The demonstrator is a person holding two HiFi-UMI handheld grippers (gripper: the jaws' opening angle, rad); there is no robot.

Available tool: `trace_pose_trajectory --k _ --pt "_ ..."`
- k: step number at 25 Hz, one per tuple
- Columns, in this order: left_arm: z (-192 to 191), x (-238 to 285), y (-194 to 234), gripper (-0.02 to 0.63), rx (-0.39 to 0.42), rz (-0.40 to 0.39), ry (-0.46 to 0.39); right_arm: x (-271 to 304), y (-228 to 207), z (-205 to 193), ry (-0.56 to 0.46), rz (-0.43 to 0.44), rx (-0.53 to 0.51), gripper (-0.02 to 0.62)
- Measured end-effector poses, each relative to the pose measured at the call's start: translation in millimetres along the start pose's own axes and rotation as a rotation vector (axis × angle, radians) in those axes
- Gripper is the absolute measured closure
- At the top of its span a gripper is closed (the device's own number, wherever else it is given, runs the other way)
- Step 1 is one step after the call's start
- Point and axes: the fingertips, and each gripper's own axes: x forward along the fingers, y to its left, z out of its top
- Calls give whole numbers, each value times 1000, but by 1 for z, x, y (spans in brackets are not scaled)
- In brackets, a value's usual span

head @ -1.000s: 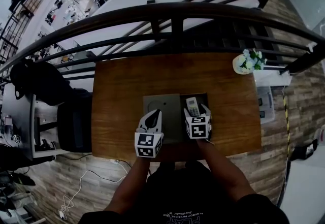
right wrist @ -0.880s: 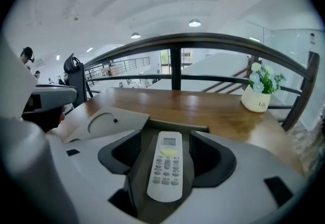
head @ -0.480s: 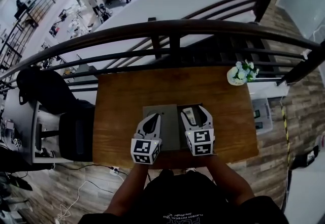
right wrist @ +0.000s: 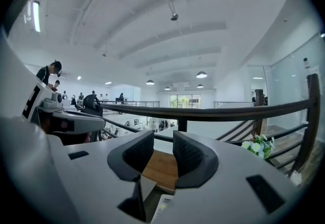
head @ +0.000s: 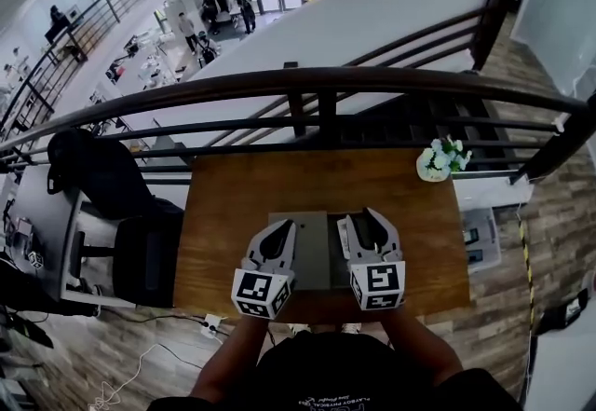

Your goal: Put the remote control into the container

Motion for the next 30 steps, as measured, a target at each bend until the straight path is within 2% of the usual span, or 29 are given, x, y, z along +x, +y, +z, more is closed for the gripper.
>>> trace_pose_trajectory --k 6,8,14,22,30 --pt "14 -6 -6 598 -20 5 -45 -10 -5 13 -47 -9 5 554" --pt "15 -7 -8 598 -34 5 -54 -13 -3 17 -64 -1 3 566" --pt "19 -8 -12 598 -33 5 -60 -20 4 28 -99 19 5 568" --pt "23 -9 -14 598 -64 9 -70 -26 1 31 -100 -26 -25 568" --pt "23 -7 -22 598 -51 -9 -68 -32 9 48 -170 -8 -44 568"
